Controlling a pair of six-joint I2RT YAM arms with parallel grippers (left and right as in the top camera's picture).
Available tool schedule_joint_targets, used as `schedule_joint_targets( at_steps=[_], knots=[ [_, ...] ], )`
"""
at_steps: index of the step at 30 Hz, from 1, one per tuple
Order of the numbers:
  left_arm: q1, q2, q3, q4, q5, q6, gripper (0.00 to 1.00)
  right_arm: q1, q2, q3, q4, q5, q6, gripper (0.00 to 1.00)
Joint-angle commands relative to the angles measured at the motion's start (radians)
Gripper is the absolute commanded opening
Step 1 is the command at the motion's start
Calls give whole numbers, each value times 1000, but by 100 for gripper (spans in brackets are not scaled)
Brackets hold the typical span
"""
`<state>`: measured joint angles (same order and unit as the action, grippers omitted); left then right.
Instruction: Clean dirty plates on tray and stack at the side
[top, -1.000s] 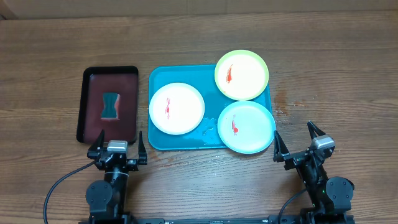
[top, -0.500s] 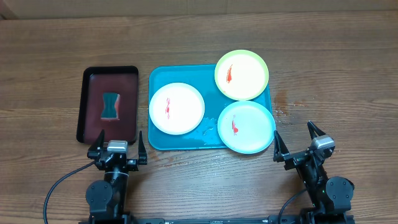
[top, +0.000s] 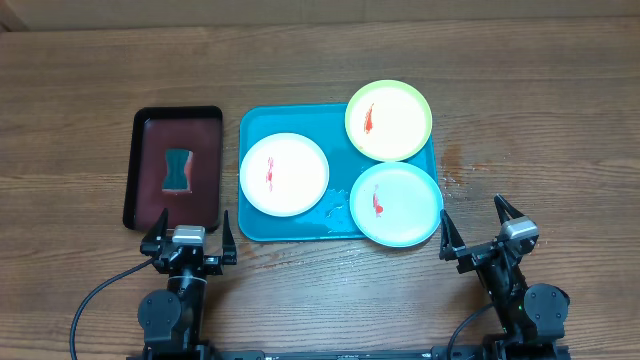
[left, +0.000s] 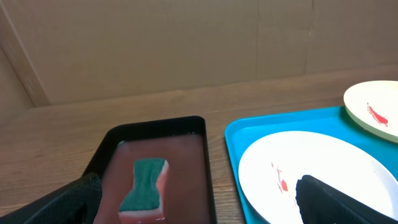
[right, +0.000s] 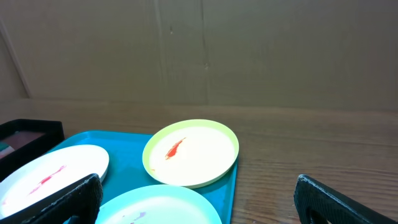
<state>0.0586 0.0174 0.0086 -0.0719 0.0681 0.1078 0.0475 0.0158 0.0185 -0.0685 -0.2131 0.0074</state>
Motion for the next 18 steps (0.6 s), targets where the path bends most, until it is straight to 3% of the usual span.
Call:
schedule_joint_targets(
  at_steps=[1,18],
  knots=[
    [-7,-11,-4,-1,3,-8,100,6,-5,-10,6,0,3,100],
    [-7,-11,-4,-1,3,-8,100,6,-5,-10,6,3,3,100]
  ],
)
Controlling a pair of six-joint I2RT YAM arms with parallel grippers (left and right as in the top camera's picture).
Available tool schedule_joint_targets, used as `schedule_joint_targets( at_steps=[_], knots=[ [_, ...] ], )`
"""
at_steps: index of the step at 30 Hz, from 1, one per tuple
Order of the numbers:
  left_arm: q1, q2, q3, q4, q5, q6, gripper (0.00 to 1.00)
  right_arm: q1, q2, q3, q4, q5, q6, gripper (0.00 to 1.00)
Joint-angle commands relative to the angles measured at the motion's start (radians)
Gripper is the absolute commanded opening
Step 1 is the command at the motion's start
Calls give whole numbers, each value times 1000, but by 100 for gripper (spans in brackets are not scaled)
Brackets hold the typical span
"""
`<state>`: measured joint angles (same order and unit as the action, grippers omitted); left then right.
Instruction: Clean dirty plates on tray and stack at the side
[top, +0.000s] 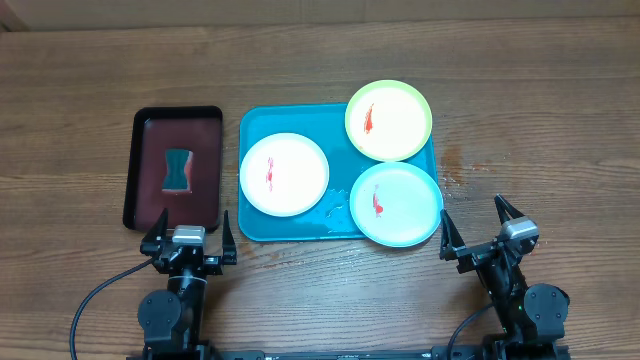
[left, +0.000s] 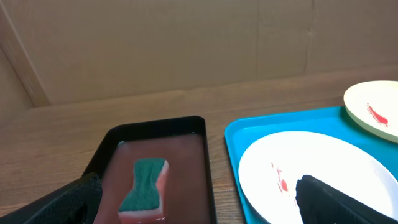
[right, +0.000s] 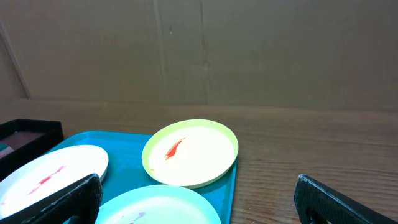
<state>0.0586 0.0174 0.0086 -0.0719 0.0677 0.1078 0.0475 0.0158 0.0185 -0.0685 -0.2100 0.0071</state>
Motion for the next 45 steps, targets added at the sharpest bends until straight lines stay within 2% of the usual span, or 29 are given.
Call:
schedule_joint_targets(
  at_steps=[1,11,17,21,28,32,36,45],
  knots=[
    [-7,-11,-4,-1,3,-8,100,6,-5,-10,6,0,4,100],
    [-7,-11,-4,-1,3,-8,100,6,-5,-10,6,-1,8,100],
    [-7,-11,-4,30,17,-14,100,6,-5,-10,6,-10,80,100],
    [-7,-11,-4,13,130,-45,100,6,-5,-10,7,-64,136,100],
    [-7,-10,-1,19,182,-42,100,6,-5,3,6,-187,151,100],
    [-7,-6,49,-52,195,-44,100,6,7,50,-40,-204,151,100],
    [-7,23,172,-172,195,-45,100,6,40,132,-126,-204,151,100],
    [-7,245,514,-432,239,-60,100,6,201,393,-263,-232,151,100]
  ],
)
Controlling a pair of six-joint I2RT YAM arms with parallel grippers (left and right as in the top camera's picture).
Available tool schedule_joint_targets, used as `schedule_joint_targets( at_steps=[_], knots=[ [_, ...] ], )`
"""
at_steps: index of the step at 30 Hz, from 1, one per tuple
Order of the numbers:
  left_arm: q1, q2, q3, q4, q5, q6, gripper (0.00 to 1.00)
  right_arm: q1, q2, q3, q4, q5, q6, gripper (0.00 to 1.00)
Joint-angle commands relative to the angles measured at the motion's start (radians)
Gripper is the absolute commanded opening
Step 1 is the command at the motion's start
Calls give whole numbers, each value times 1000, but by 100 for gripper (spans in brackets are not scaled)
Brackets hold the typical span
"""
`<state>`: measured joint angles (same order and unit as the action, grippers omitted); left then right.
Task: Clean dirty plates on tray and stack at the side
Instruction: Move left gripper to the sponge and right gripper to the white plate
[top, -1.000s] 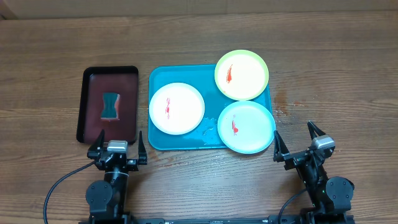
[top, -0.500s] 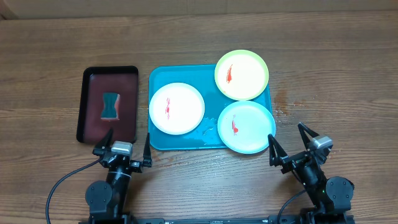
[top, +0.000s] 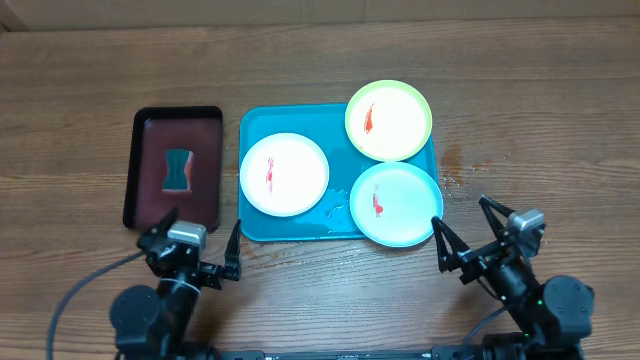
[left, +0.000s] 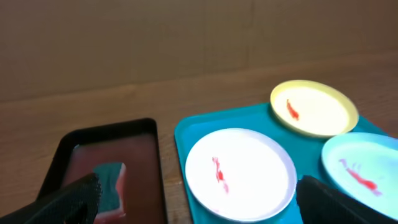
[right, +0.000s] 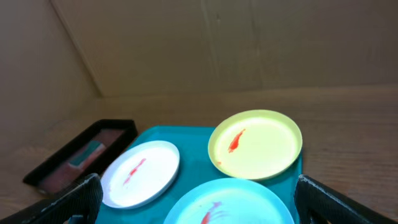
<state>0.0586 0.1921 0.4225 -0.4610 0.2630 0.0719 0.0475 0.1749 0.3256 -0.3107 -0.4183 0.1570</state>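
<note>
Three plates with red smears lie on the blue tray (top: 252, 122): a white plate (top: 284, 174), a green plate (top: 389, 120) and a light blue plate (top: 396, 203). A green sponge (top: 178, 169) lies in reddish liquid in the black tray (top: 140, 130). My left gripper (top: 193, 250) hangs open near the table's front, below the black tray. My right gripper (top: 465, 230) is open at the light blue plate's front right. The left wrist view shows the white plate (left: 240, 173) and sponge (left: 111, 186); the right wrist view shows the light blue plate (right: 230, 202) just ahead of the jaws.
The wooden table (top: 540, 120) stretches to the right of the blue tray. A brown cardboard wall (right: 249, 43) stands behind the table. The black tray (left: 109, 127) sits just left of the blue tray (left: 186, 130).
Both arms have shifted and risen from their rest pose. The left wrist view now takes in all three plates; the right wrist view has turned left and looks down more. Both grippers stay open.
At the two earlier moments both arms sat still at the front edge, grippers open, plates and sponge untouched. Now both arms have lifted and turned toward the trays; the plates and sponge lie where they were.
</note>
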Motion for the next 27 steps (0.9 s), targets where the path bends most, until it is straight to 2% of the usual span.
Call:
schedule_joint_targets(
  at_steps=[1,11,16,22,27],
  knots=[
    [-7,101,137,-69,51,-24,100,6,63,116,-37,-34,0,100],
    [-7,489,581,-409,99,-24,100,6,290,447,-298,-73,0,100],
    [-7,706,815,-647,181,49,100,6,419,607,-468,-73,-4,100],
    [-7,931,1061,-914,195,35,100,6,609,808,-649,-79,-3,100],
    [-7,1034,1119,-956,320,24,100,6,707,848,-628,-98,-2,100]
  ],
)
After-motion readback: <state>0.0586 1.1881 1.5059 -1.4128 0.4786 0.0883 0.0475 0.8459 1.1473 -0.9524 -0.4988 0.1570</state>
